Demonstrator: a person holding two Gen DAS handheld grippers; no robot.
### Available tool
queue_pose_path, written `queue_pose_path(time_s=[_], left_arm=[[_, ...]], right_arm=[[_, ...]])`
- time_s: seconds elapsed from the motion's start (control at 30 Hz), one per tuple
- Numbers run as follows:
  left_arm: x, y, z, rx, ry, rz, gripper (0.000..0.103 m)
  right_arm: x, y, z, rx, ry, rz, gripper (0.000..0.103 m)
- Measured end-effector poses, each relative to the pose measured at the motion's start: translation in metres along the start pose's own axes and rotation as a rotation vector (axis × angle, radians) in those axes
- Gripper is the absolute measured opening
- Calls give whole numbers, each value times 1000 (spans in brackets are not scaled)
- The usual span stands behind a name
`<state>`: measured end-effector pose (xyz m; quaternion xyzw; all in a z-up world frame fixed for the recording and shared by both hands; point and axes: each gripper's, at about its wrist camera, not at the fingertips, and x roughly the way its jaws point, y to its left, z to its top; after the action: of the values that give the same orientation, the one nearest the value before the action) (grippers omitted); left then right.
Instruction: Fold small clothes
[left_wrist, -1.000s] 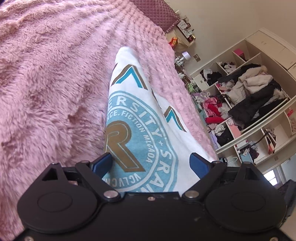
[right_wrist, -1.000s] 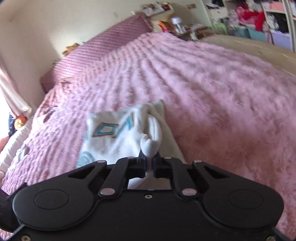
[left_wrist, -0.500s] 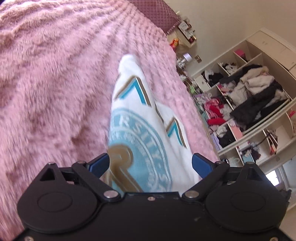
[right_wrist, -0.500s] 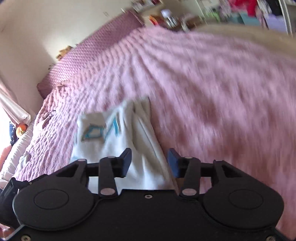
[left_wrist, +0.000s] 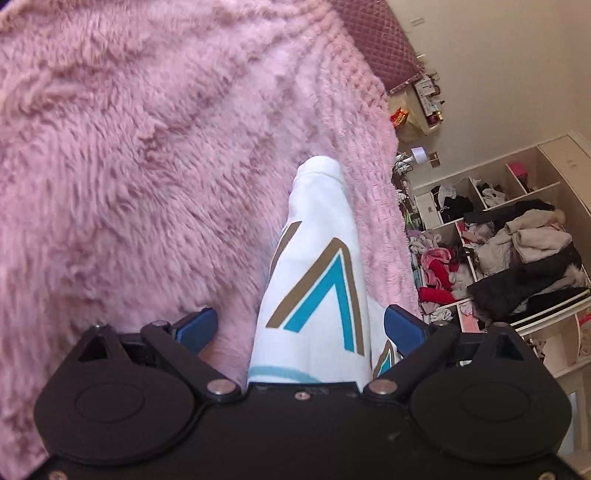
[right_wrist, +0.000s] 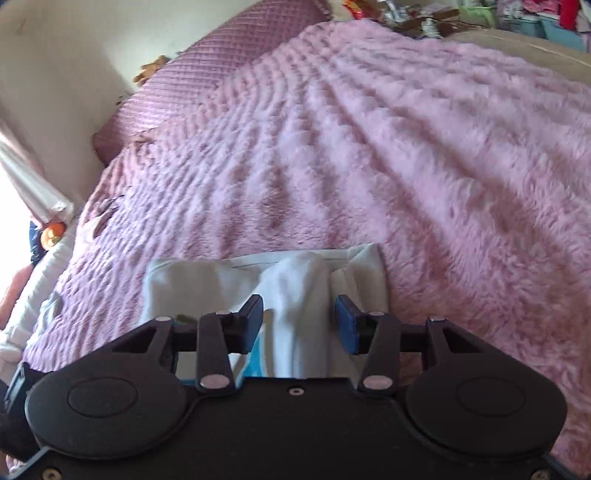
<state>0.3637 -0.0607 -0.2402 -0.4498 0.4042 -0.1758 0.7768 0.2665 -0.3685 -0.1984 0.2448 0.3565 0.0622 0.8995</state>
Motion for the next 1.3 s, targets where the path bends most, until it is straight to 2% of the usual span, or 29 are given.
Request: queue_pose_path(time_s=[0.1, 0.2, 0.3, 0.33, 0.43, 0.47, 0.53, 0.6, 0.67, 0.73, 0.83, 0.9, 0.97, 1.07, 1.2, 1.3], left_arm=[[11, 4, 6, -61, 2, -11, 103], [19, -1, 11, -72, 3, -8, 103], [21, -7, 11, -54, 1, -5, 103], [19, -8, 9, -47, -2, -8, 103], [21, -12, 8, -22, -10, -19, 103], [25, -14, 9, -12, -11, -9, 103], [32, -18, 7, 17, -23, 25, 103], [39, -26, 4, 81, -25, 69, 103], [46, -34, 2, 141, -2, 113, 103], [46, -39, 1, 166, 11, 129, 103], [29, -48, 1, 181, 22, 98, 103], [6, -56, -6, 254, 16, 88, 103], [-23, -62, -20, 363, 6, 86, 103], [-68, -59, -51, 489, 6, 85, 103], [-110, -45, -96, 567, 25, 74, 96], [-126, -38, -130, 664, 22, 93, 93]], right_arm=[[8, -8, -3, 59, 9, 38, 45], [14, -10, -3, 91, 16, 69, 44], [11, -5, -3, 77, 3, 57, 11], [5, -2, -2, 71, -26, 42, 7], [-17, 1, 6, 42, -154, 33, 5], [-14, -1, 9, 36, -145, 22, 5], [7, -6, 7, 18, -72, -57, 4], [29, -15, 0, -1, -17, -122, 8], [31, -21, 0, 23, -14, -111, 12], [22, -23, 4, 55, -7, -83, 24], [-15, -14, 6, 20, -5, -28, 32], [-51, -5, -4, -59, -17, 18, 34], [-88, -1, -22, -124, -31, 28, 42], [-128, -6, -57, -159, -7, 3, 44], [-153, -16, -96, -144, 10, -92, 44], [-160, -22, -111, -75, 9, -100, 44]])
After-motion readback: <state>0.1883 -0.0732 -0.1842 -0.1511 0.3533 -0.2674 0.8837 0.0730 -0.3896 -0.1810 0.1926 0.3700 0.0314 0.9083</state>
